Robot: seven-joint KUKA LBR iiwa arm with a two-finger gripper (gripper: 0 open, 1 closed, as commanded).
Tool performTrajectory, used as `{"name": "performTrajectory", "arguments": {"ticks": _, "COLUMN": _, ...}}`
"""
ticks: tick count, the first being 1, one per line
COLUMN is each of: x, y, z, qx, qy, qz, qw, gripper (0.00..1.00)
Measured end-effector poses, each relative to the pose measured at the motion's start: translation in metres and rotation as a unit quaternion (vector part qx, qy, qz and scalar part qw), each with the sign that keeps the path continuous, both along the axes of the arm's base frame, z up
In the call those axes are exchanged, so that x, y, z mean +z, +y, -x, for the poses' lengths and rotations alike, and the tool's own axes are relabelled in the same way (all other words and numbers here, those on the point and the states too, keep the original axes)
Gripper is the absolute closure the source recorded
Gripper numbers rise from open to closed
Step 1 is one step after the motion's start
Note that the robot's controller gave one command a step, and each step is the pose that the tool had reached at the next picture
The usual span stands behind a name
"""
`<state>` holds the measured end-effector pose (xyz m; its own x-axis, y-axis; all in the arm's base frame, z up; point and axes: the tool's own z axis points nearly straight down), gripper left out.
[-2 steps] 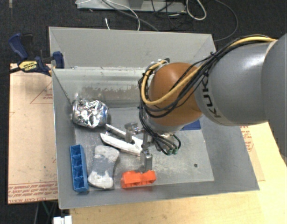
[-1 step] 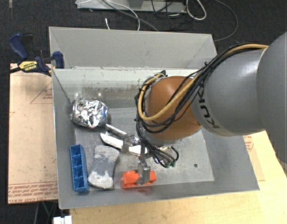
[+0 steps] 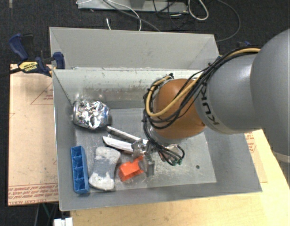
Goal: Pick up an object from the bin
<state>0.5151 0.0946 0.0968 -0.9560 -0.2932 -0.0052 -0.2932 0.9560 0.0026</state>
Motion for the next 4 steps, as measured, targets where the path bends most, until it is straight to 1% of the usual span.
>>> {"name": "performTrajectory", "arguments": {"ticks": 1, "x": 0.0, "y": 0.0, "z": 0.0, "qx": 0.0, "qy": -0.0005, "qz": 0.0, "qw": 1.0, "gripper": 1.0}}
{"name": "performTrajectory", "arguments": {"ticks": 2, "x": -0.014, "y": 0.004, "z": -0.005, "qx": 0.005, "qy": -0.0164, "qz": -0.004, "qw": 0.9998, "gripper": 1.0}}
{"name": "performTrajectory", "arguments": {"ticks": 3, "x": -0.012, "y": 0.004, "z": -0.003, "qx": 0.006, "qy": -0.0152, "qz": -0.003, "qw": 0.9999, "gripper": 1.0}}
{"name": "performTrajectory", "arguments": {"ticks": 4, "x": -0.014, "y": -0.026, "z": 0.007, "qx": -0.014, "qy": -0.0325, "qz": -0.014, "qw": 0.9993, "gripper": 1.0}}
